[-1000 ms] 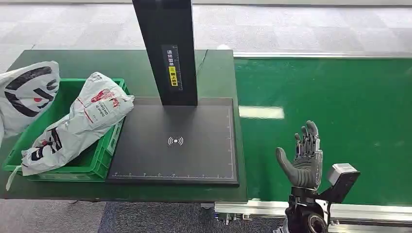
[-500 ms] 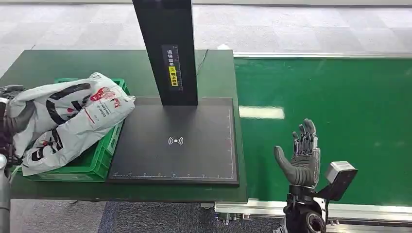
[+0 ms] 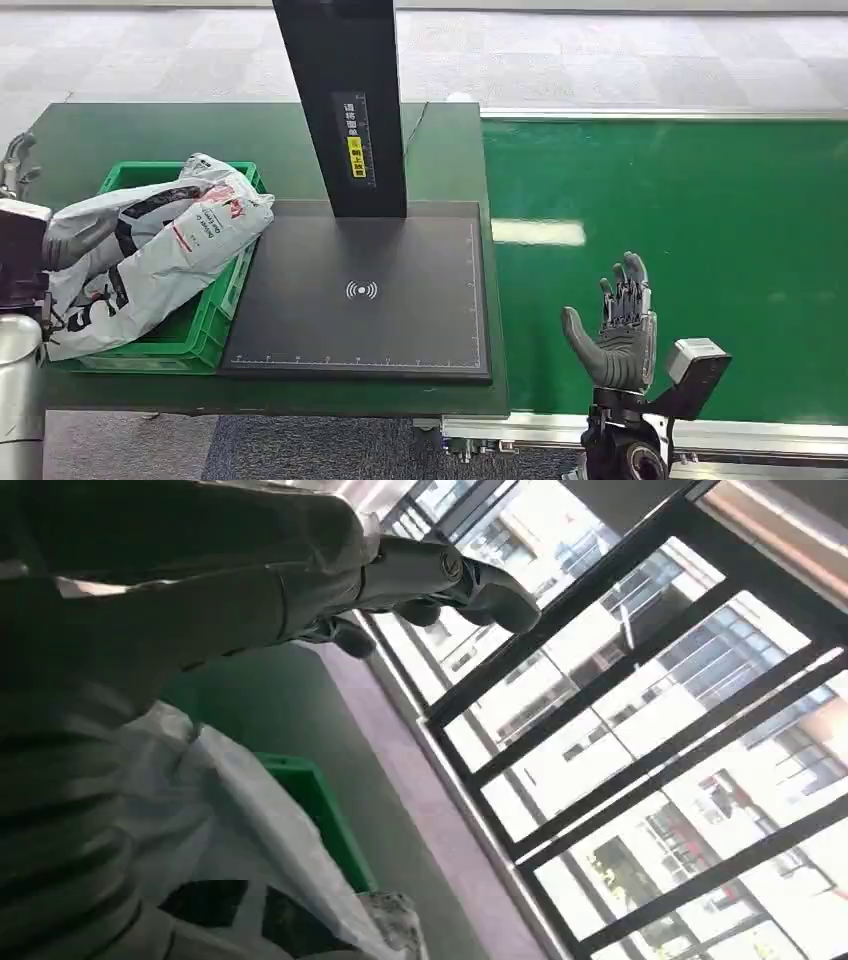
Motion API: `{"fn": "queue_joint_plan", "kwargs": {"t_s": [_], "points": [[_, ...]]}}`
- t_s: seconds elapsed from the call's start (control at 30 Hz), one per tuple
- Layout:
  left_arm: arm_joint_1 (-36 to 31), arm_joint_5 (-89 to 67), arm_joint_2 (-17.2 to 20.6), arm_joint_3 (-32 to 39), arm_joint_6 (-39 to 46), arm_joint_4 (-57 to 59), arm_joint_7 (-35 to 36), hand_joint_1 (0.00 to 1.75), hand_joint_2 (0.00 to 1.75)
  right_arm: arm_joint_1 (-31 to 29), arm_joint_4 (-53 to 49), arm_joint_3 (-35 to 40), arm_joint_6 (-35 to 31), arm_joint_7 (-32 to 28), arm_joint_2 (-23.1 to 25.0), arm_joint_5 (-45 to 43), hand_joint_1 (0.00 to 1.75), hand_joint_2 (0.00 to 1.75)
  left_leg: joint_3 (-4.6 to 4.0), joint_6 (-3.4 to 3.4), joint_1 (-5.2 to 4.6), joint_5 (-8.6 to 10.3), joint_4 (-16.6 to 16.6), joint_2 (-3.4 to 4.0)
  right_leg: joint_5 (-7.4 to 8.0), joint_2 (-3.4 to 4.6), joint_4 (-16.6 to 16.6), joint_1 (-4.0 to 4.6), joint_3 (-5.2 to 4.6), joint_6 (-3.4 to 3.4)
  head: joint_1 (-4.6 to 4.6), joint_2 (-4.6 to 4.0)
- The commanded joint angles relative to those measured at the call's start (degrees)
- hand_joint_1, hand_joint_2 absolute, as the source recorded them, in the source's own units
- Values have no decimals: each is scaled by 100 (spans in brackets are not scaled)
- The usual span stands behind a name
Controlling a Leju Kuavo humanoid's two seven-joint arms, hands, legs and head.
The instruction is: Moved the parcel from conveyor to table for the left to box.
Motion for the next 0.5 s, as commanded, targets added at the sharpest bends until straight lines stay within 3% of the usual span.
{"fn": "queue_joint_plan", "kwargs": {"t_s": [0.03, 0.1, 0.27, 0.4, 0.5], "points": [[501, 188, -342, 45, 226, -1700, -213, 0, 175, 72, 8, -224, -58, -8, 41, -13, 0, 175, 3, 3, 1, 1, -4, -1, 1, -2, -6, 2, 4, 0, 0, 0], [1119, 173, -781, 192, 514, -2361, -608, 0, 175, 152, -20, -226, -85, -61, 91, 7, 0, 175, 11, 4, -1, 1, -10, 0, 1, -1, -11, -1, 11, 1, 0, 0], [2132, 122, -1439, 17, 830, -3213, -1235, 0, 175, 274, -152, -232, -98, -118, 132, 35, 0, 175, 30, 9, -10, -5, -23, 7, -2, 5, -24, -10, 28, 6, 0, 0], [2628, 390, -1610, -694, 224, -3339, -1280, 0, 175, 155, -48, -116, 46, 10, -36, 79, 0, 175, 12, 7, -9, -8, -10, 1, -2, 0, -15, -8, 12, 6, 2, 0], [2866, 307, -2014, -1482, -247, -2906, -1064, 0, 175, -39, 226, 93, 192, 235, -151, 231, 0, 175, 12, 8, -11, -6, -11, -5, 0, -6, -17, -10, 13, 5, 0, 0]]}}
